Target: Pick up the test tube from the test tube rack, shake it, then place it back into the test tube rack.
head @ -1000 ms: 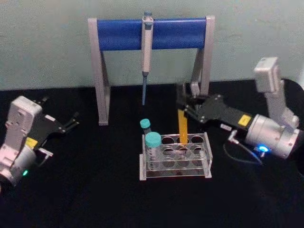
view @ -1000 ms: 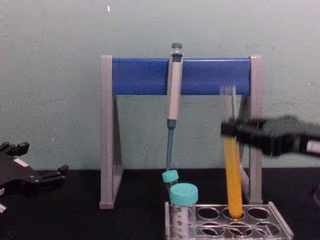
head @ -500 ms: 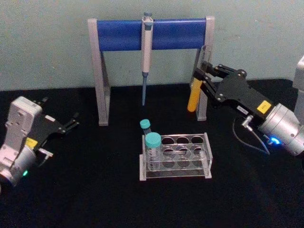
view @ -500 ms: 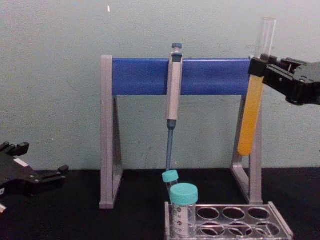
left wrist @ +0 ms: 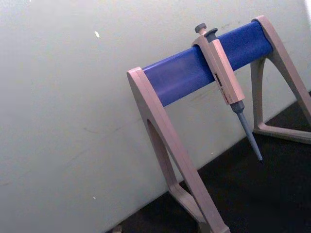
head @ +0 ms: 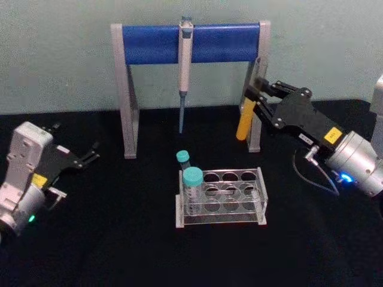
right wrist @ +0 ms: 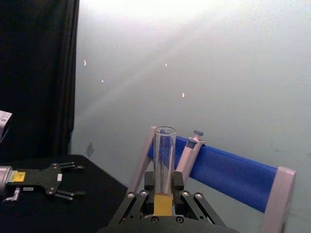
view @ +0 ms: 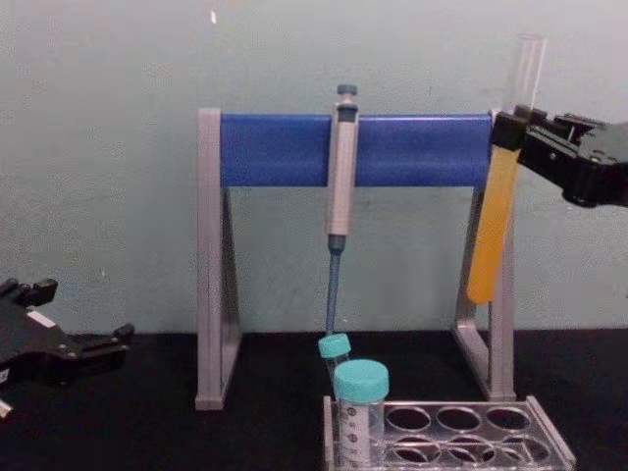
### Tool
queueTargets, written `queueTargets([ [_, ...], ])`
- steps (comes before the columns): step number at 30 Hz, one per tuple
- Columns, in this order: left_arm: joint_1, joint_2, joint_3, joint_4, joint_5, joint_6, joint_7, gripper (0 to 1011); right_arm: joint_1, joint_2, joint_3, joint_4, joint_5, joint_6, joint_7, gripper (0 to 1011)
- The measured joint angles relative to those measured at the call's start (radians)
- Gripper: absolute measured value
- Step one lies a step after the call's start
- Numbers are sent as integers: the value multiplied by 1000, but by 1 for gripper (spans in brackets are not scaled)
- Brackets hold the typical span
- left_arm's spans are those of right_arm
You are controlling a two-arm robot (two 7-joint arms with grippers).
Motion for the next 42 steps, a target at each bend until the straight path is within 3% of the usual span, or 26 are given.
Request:
queueTargets([
  [4, 0, 0, 0, 0, 0, 0, 0, 1001, 6, 0, -3, 3, 16, 6, 25, 216],
  [10, 0, 0, 0, 0, 0, 0, 0, 1001, 29, 32, -23, 6, 100, 62, 131, 216],
  [15, 0, 0, 0, 0, 0, 0, 0, 1001, 44, 94, -42, 0, 173, 119, 243, 216],
  [17, 0, 0, 0, 0, 0, 0, 0, 1001, 44, 112, -46, -5, 184, 128, 266, 216],
  [20, 0, 0, 0, 0, 0, 0, 0, 1001, 40, 168, -50, -24, 194, 143, 299, 216],
  [24, 0, 0, 0, 0, 0, 0, 0, 1001, 28, 212, -47, -43, 169, 146, 283, 216],
  [26, 0, 0, 0, 0, 0, 0, 0, 1001, 18, 248, -43, -60, 121, 135, 237, 216],
  [27, 0, 0, 0, 0, 0, 0, 0, 1001, 18, 248, -43, -60, 121, 135, 237, 216],
  [31, 0, 0, 0, 0, 0, 0, 0, 1001, 12, 262, -39, -72, 4, 90, 128, 216],
  [32, 0, 0, 0, 0, 0, 0, 0, 1001, 12, 262, -39, -72, 4, 90, 128, 216],
  [36, 0, 0, 0, 0, 0, 0, 0, 1001, 16, 221, -32, -65, -61, 62, 51, 216],
  [37, 0, 0, 0, 0, 0, 0, 0, 1001, 16, 221, -32, -65, -61, 62, 51, 216],
  [38, 0, 0, 0, 0, 0, 0, 0, 1001, 21, 186, -27, -53, -70, 53, 23, 216],
  [42, 0, 0, 0, 0, 0, 0, 0, 1001, 27, 141, -21, -35, -70, 47, 1, 216],
])
